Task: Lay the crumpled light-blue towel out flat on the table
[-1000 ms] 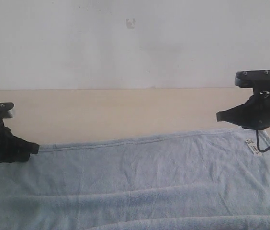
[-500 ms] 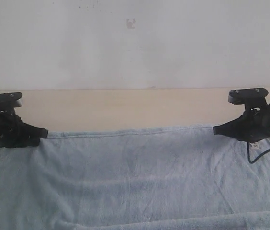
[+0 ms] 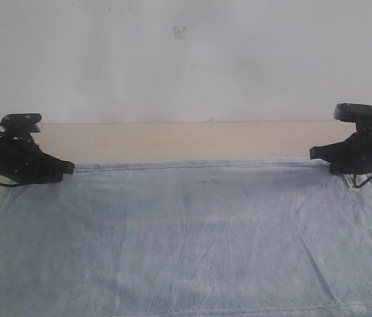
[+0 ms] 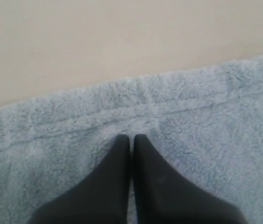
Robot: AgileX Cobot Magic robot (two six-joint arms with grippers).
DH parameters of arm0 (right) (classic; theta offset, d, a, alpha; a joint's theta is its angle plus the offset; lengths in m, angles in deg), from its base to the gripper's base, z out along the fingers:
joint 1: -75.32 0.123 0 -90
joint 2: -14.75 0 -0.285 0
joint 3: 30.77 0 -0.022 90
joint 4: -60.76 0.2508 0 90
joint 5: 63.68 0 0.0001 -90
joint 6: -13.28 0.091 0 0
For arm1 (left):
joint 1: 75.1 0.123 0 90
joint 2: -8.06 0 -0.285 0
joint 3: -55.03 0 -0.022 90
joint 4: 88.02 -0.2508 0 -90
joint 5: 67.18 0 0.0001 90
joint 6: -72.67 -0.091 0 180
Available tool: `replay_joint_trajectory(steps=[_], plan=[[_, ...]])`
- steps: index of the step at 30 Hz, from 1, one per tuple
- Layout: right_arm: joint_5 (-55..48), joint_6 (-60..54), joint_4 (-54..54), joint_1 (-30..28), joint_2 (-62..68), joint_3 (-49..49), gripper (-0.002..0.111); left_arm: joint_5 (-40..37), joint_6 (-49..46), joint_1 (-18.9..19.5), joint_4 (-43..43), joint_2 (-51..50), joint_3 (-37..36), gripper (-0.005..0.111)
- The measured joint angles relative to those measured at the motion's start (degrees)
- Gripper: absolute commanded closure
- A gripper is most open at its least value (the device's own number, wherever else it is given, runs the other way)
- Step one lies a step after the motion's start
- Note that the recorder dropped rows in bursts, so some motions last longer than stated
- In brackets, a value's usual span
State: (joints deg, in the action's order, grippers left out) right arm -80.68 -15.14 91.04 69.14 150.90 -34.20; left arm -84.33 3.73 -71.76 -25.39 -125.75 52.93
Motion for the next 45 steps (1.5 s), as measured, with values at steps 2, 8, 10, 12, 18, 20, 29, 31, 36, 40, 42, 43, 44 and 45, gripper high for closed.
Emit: replay_joint_trajectory(steps=[2, 8, 10, 12, 18, 20, 29, 31, 36, 40, 42, 43, 44, 45], plan=[[-0.59, 0.0, 0.22, -0.09, -0.3, -0.42, 0.108, -1.68, -1.87, 0.0, -0.38, 0.0, 0.33, 0.103], [-4.66, -0.67, -2.8, -0.72, -4.92, 0.45, 0.108, -2.79, -0.88, 0.0, -0.53, 6.5, 0.45, 0.103], [-5.36, 1.72, -5.04, -0.94, -6.27, 0.45, 0.108, -2.66, 2.44, 0.1, -0.4, 8.4, 0.32, 0.103], [-6.48, 6.07, -8.36, -1.7, -6.62, 0.58, 0.108, -2.56, 4.53, 0.1, -0.4, 9.1, -0.89, 0.103], [-7.06, 11.46, -16.85, -4.65, -6.72, 4.27, 0.108, -1.26, 5.24, 0.1, -4.69, 7.65, -6.69, 0.103], [-5.77, 12.41, -17.58, -5.5, -6.72, 5.21, 0.108, 0.58, 4.87, 0.1, -5.24, 7.41, -8.23, 0.103], [-3.81, 13.17, -17.97, -7.75, -5.38, 5.48, 0.108, 3.55, 4.51, 0.1, -5.48, 7.41, -8.76, 0.103], [-3.4, 13.17, -17.85, -8.0, -4.66, 5.25, 0.108, 3.55, 4.51, 0.1, -5.48, 7.41, -8.76, 0.103], [-0.98, 13.17, -17.85, -8.03, -3.42, 4.8, 0.108, 3.55, 4.99, 0.1, -5.48, 7.15, -8.76, 0.103], [1.37, 13.17, -17.57, -8.03, -3.16, 4.8, 0.108, 5.33, 5.73, 0.1, -4.97, 5.09, -8.76, 0.103], [2.58, 13.31, -17.29, -8.03, -2.92, 4.8, 0.108, 6.51, 5.82, 0.1, -4.72, 4.44, -8.51, 0.103], [2.99, 13.31, -17.17, -8.03, -2.85, 4.8, 0.108, 6.9, 5.87, 0.1, -4.58, 4.14, -8.41, 0.103], [3.4, 13.31, -17.02, -8.03, -2.7, 4.8, 0.108, 7.19, 5.87, 0.1, -4.45, 3.92, -8.15, 0.103], [3.73, 13.31, -16.9, -8.03, -2.7, 4.8, 0.108, 7.45, 5.87, 0.1, -4.36, 3.45, -7.74, 0.103]])
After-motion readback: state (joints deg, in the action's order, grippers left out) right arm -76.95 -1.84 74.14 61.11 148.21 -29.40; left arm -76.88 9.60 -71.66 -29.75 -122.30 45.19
